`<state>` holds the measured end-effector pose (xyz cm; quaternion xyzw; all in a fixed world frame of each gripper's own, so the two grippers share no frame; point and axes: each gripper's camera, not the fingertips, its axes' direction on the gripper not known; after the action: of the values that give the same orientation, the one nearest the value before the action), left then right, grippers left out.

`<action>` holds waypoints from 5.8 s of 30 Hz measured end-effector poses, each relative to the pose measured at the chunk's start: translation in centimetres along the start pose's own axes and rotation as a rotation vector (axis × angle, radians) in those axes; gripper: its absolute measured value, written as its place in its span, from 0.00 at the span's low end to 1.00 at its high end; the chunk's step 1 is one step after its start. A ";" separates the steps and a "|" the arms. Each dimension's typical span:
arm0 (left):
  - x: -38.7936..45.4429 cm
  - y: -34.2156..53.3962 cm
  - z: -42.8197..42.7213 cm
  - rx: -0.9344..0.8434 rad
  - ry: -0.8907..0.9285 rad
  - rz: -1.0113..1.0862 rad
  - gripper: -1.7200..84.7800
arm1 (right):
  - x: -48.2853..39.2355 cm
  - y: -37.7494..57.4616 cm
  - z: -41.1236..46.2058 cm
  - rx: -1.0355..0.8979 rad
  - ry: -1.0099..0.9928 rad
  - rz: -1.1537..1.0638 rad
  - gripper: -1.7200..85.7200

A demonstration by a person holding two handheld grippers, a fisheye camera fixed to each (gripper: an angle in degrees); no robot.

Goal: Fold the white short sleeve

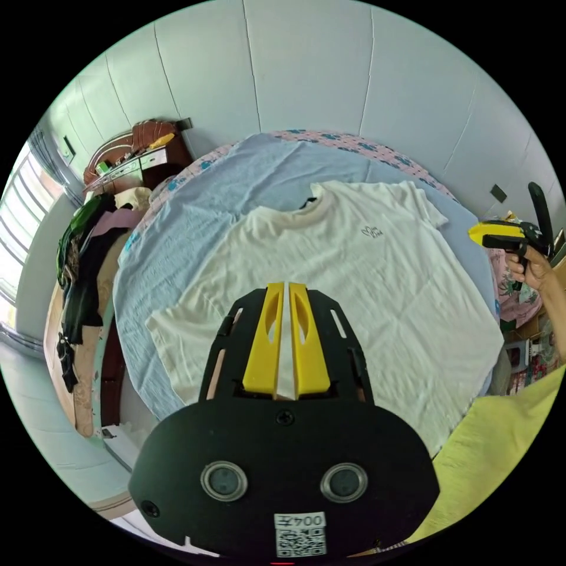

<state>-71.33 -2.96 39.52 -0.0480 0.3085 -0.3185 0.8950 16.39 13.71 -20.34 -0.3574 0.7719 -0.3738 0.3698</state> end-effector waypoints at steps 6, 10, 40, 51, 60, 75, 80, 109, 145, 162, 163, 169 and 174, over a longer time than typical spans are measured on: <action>-3.1 -7.5 8.1 -0.043 -0.055 0.022 0.05 | 0.8 -13.5 6.3 -0.042 0.071 -0.072 0.10; -4.3 -11.0 13.1 -0.066 -0.045 0.014 0.06 | 0.6 -21.3 11.9 -0.113 0.121 -0.160 0.12; 2.5 -10.7 28.7 -0.146 -0.014 0.501 0.05 | -3.3 -29.6 24.2 -0.260 0.102 -0.585 0.03; 5.7 -3.3 29.4 0.024 -0.395 0.387 0.04 | -5.3 -24.1 24.0 -0.071 0.343 -0.430 0.07; 1.6 -2.0 26.5 0.146 -0.385 0.115 0.04 | -2.5 -25.4 17.0 0.038 0.228 -0.177 0.11; 3.0 5.1 21.7 0.142 -0.191 0.002 0.02 | -2.7 -19.6 1.6 0.060 0.021 -0.098 0.09; 9.1 14.5 19.3 0.040 -0.005 -0.010 0.02 | -2.7 -6.0 -6.0 -0.005 0.047 -0.001 0.11; 17.7 21.7 26.8 -0.093 0.031 -0.138 0.02 | 35.8 7.6 -33.1 0.188 -0.661 0.843 0.13; 62.2 -25.7 54.2 -0.147 0.092 1.022 0.08 | 43.3 12.0 -46.1 0.279 -0.712 1.026 0.08; 74.1 -28.0 67.2 -0.302 0.112 1.284 0.11 | 41.6 14.6 -44.1 0.309 -0.789 0.980 0.15; 74.2 -28.2 67.7 -0.317 0.126 1.281 0.11 | 41.3 14.8 -43.6 0.309 -0.785 0.979 0.14; 74.4 -29.2 69.8 -0.344 0.158 1.244 0.09 | 39.5 15.2 -40.5 0.300 -0.786 0.975 0.13; 73.8 -29.9 70.6 -0.359 0.177 1.199 0.05 | 37.6 15.4 -37.3 0.295 -0.792 0.987 0.11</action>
<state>-1.59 -78.76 66.35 0.0104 0.4031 0.2921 0.8672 -36.82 1.40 -28.07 -0.0170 0.5912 -0.1020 0.7999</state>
